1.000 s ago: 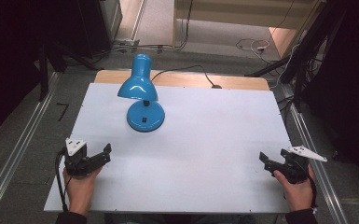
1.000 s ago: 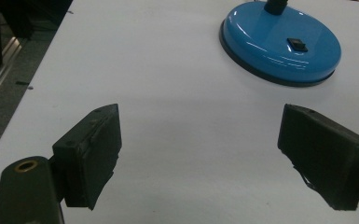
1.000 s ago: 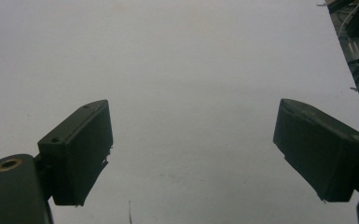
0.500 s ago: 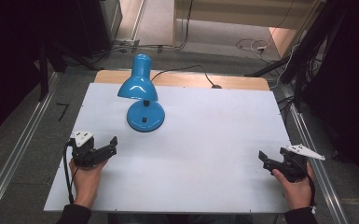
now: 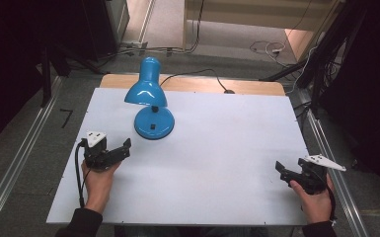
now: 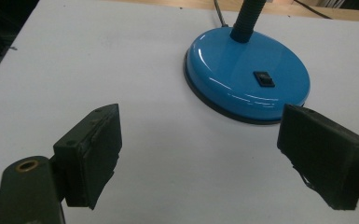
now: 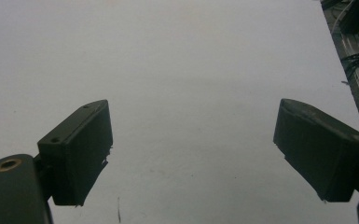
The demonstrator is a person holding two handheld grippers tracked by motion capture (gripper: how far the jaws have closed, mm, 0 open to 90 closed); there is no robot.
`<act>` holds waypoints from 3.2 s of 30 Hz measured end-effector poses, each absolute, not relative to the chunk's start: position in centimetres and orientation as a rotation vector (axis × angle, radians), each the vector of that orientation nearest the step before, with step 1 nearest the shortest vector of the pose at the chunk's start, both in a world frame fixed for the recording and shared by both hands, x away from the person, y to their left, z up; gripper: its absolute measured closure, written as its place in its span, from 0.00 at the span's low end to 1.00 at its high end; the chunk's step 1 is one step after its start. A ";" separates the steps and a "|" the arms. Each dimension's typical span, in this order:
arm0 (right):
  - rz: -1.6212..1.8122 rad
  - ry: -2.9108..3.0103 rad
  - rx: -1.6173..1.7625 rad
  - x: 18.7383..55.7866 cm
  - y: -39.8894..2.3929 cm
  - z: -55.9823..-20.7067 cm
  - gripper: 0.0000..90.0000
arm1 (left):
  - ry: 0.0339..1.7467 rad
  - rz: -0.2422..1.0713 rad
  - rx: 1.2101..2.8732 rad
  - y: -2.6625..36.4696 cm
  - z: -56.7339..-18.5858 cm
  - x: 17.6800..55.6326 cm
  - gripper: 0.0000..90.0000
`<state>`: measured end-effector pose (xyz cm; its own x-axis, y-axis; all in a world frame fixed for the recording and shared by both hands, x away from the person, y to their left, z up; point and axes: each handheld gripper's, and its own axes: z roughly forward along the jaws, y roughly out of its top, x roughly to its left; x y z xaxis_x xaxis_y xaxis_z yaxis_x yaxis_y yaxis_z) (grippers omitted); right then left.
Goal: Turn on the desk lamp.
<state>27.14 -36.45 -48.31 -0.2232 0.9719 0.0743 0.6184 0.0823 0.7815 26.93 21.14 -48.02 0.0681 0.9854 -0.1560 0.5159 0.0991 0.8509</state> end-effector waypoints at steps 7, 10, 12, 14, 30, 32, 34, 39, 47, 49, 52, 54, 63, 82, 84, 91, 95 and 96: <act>0.985 1.892 1.577 27.0 -36.6 -48.4 0.11 | 1.546 0.718 1.553 20.3 -48.1 27.9 0.16; 0.991 1.894 1.572 27.0 -36.6 -48.3 0.11 | 1.547 0.725 1.553 20.2 -48.0 28.1 0.18; 0.992 1.894 1.571 27.0 -36.6 -48.3 0.11 | 1.530 0.733 1.556 20.3 -48.0 28.1 0.18; 0.993 1.900 1.569 27.0 -36.5 -48.3 0.11 | 1.516 0.763 1.559 20.2 -47.9 28.2 0.18; 1.002 1.911 1.573 26.9 -36.3 -48.4 0.11 | 1.524 0.738 1.566 19.3 -47.8 29.9 0.22; 1.005 1.907 1.573 26.9 -36.4 -48.3 0.11 | 1.521 0.738 1.562 19.2 -47.7 30.1 0.24; 1.004 1.909 1.572 26.9 -36.4 -48.3 0.12 | 1.518 0.738 1.562 19.1 -47.7 30.3 0.25; 1.019 1.916 1.584 26.9 -36.4 -48.4 0.12 | 1.519 0.756 1.549 18.8 -47.8 30.9 0.26; 1.033 1.911 1.594 26.7 -36.5 -48.3 0.12 | 1.511 0.750 1.580 17.6 -47.8 31.7 0.26; 1.033 1.909 1.594 26.6 -36.6 -48.3 0.12 | 1.508 0.747 1.583 17.5 -47.8 31.8 0.26; 1.035 1.909 1.593 26.6 -36.6 -48.3 0.11 | 1.502 0.746 1.589 17.0 -47.8 32.0 0.26; 1.036 1.915 1.592 26.7 -36.5 -48.3 0.12 | 1.494 0.742 1.590 16.7 -47.8 32.1 0.26; 1.037 1.917 1.588 26.6 -36.6 -48.3 0.12 | 1.499 0.741 1.616 15.7 -48.3 33.3 0.27; 1.033 1.920 1.586 26.6 -36.6 -48.4 0.12 | 1.526 0.754 1.608 15.3 -48.6 35.2 0.31; 1.034 1.922 1.585 26.7 -36.6 -48.4 0.12 | 1.525 0.759 1.609 15.3 -48.5 35.3 0.31; 1.038 1.917 1.588 26.6 -36.7 -48.4 0.12 | 1.526 0.786 1.610 15.2 -48.6 35.7 0.33; 1.042 1.912 1.592 26.6 -36.8 -48.3 0.12 | 1.529 0.781 1.605 15.1 -48.6 35.8 0.36; 1.041 1.913 1.590 26.6 -36.8 -48.3 0.12 | 1.527 0.784 1.604 15.1 -48.6 35.9 0.37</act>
